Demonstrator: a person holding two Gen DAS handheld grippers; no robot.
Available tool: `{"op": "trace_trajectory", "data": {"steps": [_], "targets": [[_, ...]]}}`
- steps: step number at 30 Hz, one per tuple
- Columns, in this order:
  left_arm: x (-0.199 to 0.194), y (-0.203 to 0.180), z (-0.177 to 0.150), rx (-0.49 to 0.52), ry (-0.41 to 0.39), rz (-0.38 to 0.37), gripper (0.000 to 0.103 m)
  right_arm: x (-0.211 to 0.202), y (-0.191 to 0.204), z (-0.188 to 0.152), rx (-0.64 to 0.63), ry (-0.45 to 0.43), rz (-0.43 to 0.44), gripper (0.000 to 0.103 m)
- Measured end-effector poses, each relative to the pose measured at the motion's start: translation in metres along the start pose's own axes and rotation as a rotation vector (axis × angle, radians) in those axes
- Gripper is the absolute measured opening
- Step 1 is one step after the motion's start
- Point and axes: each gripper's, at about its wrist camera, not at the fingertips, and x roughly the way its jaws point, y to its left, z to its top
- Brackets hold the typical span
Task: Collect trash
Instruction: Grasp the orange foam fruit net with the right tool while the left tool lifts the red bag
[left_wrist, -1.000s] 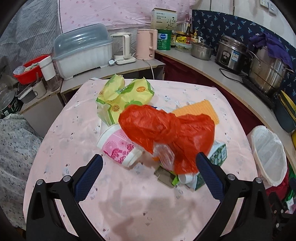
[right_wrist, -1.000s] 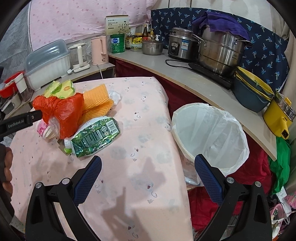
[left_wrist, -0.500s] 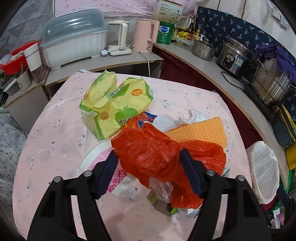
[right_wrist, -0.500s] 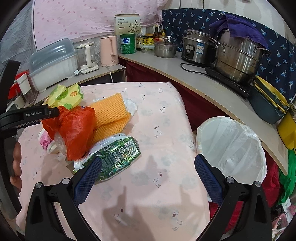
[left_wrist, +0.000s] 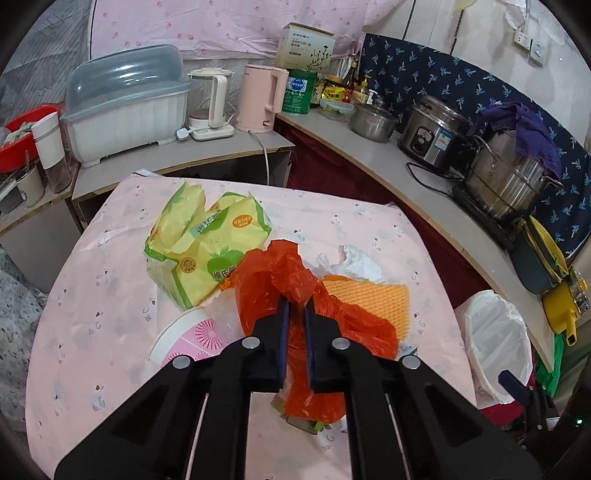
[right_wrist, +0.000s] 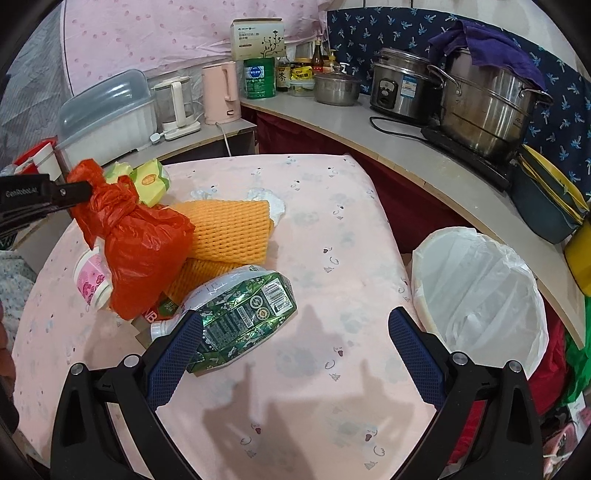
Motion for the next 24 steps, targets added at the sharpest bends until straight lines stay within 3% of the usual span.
{"op": "trace_trajectory", "data": {"steps": [5, 11, 24], "targets": [[-0.019, 0.005, 0.017, -0.027, -0.048, -0.041, 0.006, 0.004, 0.005, 0.008, -0.015, -0.018, 0.001, 0.096], [-0.032, 0.011, 0.033, -0.032, -0.109, -0.005, 0.006, 0.022, 0.01, 0.031, 0.013, -0.03, 0.063, 0.095], [-0.008, 0.032, 0.044, -0.063, -0.111, 0.059, 0.006, 0.105, 0.012, 0.069, 0.102, 0.052, 0.17, 0.08]]}}
